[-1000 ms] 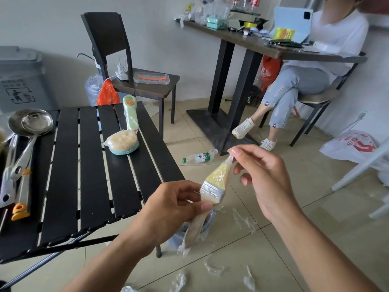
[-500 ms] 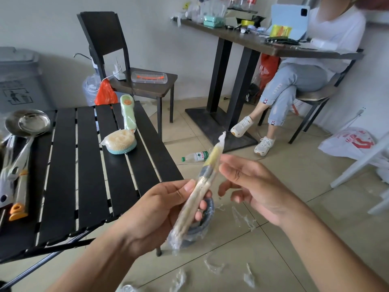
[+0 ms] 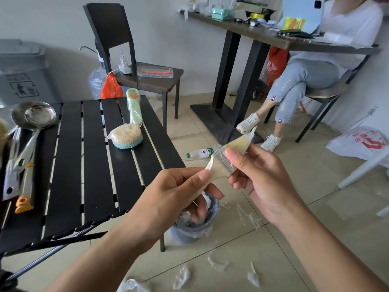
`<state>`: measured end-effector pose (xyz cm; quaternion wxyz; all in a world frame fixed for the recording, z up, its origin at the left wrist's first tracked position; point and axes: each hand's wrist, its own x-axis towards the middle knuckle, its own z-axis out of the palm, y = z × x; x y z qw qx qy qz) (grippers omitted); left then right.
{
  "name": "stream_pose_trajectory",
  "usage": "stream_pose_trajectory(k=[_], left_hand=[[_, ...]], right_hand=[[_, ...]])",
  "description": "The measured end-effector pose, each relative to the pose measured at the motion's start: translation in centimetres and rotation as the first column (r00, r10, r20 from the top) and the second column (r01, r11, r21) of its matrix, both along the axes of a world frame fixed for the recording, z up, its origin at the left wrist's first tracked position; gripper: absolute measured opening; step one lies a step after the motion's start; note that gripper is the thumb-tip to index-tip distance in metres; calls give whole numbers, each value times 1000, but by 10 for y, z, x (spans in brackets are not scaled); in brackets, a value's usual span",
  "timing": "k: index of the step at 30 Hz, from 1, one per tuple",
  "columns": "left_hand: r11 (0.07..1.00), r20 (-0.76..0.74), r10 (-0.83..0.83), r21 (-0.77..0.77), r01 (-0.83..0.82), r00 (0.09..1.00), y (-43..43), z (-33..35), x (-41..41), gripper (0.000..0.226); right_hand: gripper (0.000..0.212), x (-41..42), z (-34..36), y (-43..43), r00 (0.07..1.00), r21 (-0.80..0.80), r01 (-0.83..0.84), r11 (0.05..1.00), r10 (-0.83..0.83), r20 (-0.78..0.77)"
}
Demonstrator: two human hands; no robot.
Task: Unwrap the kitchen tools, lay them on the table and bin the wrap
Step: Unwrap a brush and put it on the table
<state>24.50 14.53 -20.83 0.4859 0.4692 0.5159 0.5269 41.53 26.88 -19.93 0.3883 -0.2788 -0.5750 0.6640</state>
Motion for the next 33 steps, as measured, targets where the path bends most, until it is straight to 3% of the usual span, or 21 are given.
stream_pose_trajectory(k=[4, 12, 17, 21, 27, 33], left_hand=[[1000, -20, -19, 9, 19, 1000, -1, 0, -3, 47], [1000, -52, 17, -1, -18, 998, 2, -3, -5, 44], [972, -167, 180, 180, -149, 969, 1, -5, 5, 28], [927, -84, 324, 229, -298, 942, 2, -4, 6, 28], [932, -28, 336, 152, -328, 941, 1, -3, 3, 22], [905, -216, 404, 238, -353, 889, 0, 0, 1, 19]], right_hand=[[13, 3, -2, 1, 999, 6, -39, 999, 39, -12], [43, 4, -2, -1, 986, -3, -159, 987, 158, -48], [36, 2, -2, -6, 986, 71, -164, 984, 164, 3], [40, 0, -1, -10, 981, 99, -196, 976, 194, 27], [36, 0, -1, -11, 978, 87, -206, 975, 205, 29], [33, 0, 0, -12, 978, 93, -210, 973, 208, 31]])
